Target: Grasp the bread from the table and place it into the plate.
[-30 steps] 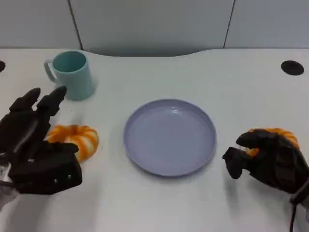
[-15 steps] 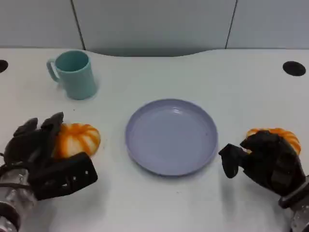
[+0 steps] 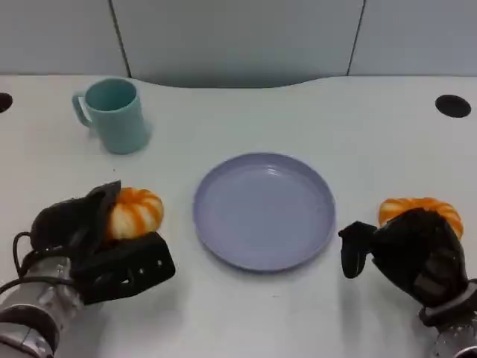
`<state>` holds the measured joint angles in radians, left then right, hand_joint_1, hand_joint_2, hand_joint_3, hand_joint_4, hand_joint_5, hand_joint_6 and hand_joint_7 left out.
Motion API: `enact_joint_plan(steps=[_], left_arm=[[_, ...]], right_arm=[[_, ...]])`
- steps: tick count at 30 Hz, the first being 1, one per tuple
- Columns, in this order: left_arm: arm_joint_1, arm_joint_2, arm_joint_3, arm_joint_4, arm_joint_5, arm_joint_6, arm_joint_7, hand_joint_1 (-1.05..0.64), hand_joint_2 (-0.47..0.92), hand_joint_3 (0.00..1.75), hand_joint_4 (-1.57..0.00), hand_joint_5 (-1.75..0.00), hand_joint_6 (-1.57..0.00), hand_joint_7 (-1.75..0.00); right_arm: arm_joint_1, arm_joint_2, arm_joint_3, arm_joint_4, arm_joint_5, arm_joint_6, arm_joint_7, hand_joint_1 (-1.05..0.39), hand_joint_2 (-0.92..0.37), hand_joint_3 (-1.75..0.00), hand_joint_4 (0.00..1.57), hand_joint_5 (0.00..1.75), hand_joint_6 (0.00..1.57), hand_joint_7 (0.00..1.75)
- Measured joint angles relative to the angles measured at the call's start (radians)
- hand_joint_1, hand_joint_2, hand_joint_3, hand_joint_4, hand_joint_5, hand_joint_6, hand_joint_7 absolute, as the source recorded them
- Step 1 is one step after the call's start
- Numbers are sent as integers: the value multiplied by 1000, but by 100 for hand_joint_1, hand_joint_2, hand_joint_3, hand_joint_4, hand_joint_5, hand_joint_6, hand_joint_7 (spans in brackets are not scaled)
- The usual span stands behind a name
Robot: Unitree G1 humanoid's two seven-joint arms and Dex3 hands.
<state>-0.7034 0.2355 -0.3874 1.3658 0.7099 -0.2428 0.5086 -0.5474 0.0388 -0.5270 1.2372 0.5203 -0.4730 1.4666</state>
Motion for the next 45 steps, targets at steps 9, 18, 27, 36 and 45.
enact_joint_plan(steps=[9,18,27,36,45], left_arm=[[-10,9,-37,-2,-2,-5,36,-20,87,1,-75,-92,-118,-1],[-6,18,78,0,-132,-160,27,-14,89,0,-83,-86,-118,0],[-38,8,235,-20,-298,-335,1,-13,83,0,-90,-78,-120,-1],[-45,-61,354,-40,-438,-408,-119,-18,81,0,-95,-72,-121,-1],[-55,-212,355,-54,-466,-486,-187,-18,79,0,-106,-54,-123,0]], right_arm=[[0,-2,10,2,-11,34,-14,-41,-92,-12,88,127,111,18],[-5,6,-6,15,3,36,-29,-43,-92,-14,94,117,111,17],[-34,15,0,25,-4,17,-35,-48,-92,-16,89,129,110,21],[-43,5,19,25,-31,80,-84,-41,-91,-3,91,132,113,30],[-42,-13,38,35,-65,153,-106,-43,-92,-7,88,129,116,8]])
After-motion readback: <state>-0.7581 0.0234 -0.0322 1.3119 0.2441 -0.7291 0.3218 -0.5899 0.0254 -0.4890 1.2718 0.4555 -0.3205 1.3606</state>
